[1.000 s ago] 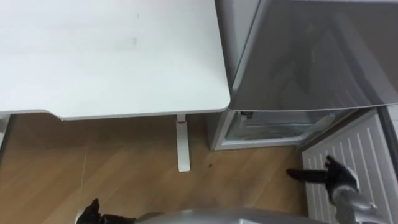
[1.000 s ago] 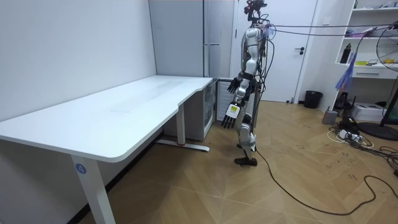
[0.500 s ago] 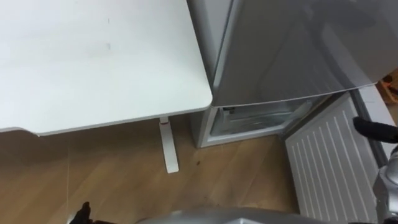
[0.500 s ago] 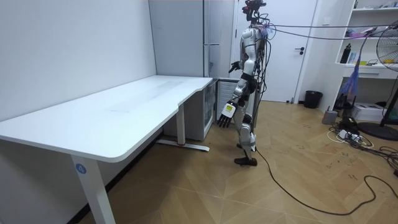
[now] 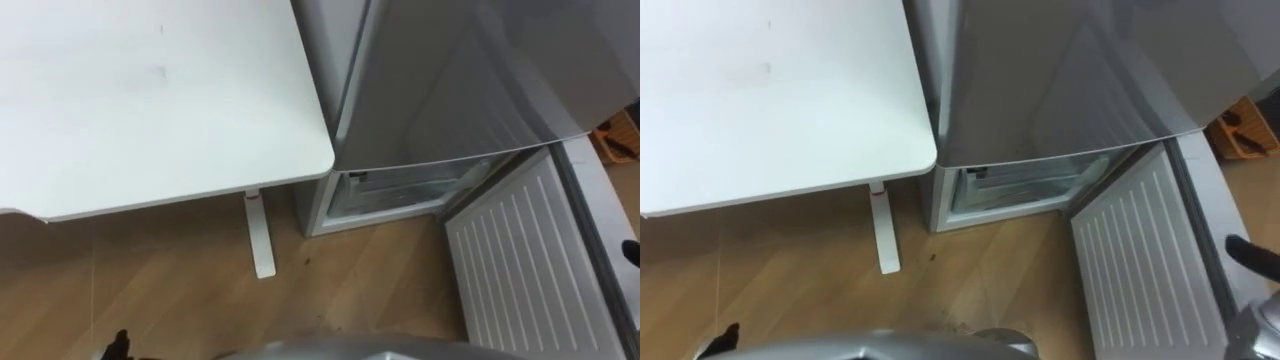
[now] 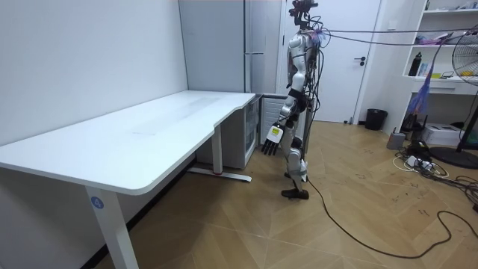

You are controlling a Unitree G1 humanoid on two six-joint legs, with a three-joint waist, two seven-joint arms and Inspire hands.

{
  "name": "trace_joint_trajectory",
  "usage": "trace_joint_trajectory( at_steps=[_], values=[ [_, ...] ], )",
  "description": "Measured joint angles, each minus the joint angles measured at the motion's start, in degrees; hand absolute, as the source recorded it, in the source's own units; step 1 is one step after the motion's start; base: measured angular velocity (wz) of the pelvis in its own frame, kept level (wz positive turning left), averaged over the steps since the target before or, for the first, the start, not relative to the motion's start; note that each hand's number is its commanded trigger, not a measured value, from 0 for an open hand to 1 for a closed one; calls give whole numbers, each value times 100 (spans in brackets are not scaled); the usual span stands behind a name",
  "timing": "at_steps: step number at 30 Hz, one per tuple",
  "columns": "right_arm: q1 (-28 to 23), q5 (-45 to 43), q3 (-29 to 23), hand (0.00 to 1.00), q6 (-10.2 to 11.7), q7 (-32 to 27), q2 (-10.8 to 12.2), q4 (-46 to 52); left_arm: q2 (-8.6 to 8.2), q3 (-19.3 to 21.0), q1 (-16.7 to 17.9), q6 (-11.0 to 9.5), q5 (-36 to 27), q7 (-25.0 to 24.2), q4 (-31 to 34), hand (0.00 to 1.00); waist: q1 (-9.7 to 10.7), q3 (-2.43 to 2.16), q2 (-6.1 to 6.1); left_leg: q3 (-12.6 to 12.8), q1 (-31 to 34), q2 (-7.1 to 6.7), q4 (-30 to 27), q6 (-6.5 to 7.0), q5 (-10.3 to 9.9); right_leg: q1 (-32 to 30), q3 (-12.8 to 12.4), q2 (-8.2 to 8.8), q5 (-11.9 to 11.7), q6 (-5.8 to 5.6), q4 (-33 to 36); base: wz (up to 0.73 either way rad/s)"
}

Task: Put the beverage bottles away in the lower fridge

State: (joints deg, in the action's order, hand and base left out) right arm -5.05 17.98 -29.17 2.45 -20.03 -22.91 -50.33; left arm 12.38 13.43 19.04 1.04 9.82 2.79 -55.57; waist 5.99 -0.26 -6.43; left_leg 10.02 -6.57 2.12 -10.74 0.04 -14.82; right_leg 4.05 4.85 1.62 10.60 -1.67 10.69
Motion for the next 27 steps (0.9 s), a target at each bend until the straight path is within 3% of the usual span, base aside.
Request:
trace_joint_trajectory(
  at_steps=[4, 7, 10, 13, 17, 24, 27],
  values=[
    [141, 79, -93, 0, -106, 45, -295, -688, 1, -3, 84, 160, 2, 0, -1, 0, 97, 15, 16, -54, 4, 5, 2, -1, -1, 3, 9, -8, -6, 9, 6, 2],
    [224, 255, -201, 0, -156, 105, -429, -1030, 1, -2, 79, 169, 3, -5, -3, 0, 166, 26, 27, -82, 6, 15, 20, -3, -1, 6, 27, -17, -13, 22, 9, 1],
    [211, 511, -433, 0, -200, 143, -441, -1221, 2, 18, 62, 204, 2, -71, -2, 0, 194, 15, 72, -90, 6, 19, 16, -11, 4, 10, 35, -22, -18, 29, 6, 0],
    [161, 769, -476, 0, -381, 149, -440, -1270, 2, 35, 66, 292, -3, -108, -4, 0, 190, 12, 86, -87, 6, 19, 12, -15, 6, 2, 36, -25, -18, 30, 7, 0],
    [151, 1089, -491, 0, -380, 165, -440, -1372, 14, 33, 56, 344, -6, -151, 36, 0, 210, 9, 93, -101, 14, 17, 6, -14, 6, 11, 64, -18, -22, 33, 4, 2],
    [105, 1523, -535, 0, -371, 196, -461, -1476, 204, 32, 50, 357, 4, -326, 51, 0, 194, -40, 164, -181, 75, 19, -18, -20, 9, 10, 125, -22, -24, 36, -5, 5],
    [67, 1525, -534, 0, -343, 206, -455, -1534, 225, 30, 48, 357, 6, -339, 93, 0, 196, -37, 158, -230, 84, 17, -58, -20, 9, 36, 163, -17, -24, 36, -7, 8]
  ],
)
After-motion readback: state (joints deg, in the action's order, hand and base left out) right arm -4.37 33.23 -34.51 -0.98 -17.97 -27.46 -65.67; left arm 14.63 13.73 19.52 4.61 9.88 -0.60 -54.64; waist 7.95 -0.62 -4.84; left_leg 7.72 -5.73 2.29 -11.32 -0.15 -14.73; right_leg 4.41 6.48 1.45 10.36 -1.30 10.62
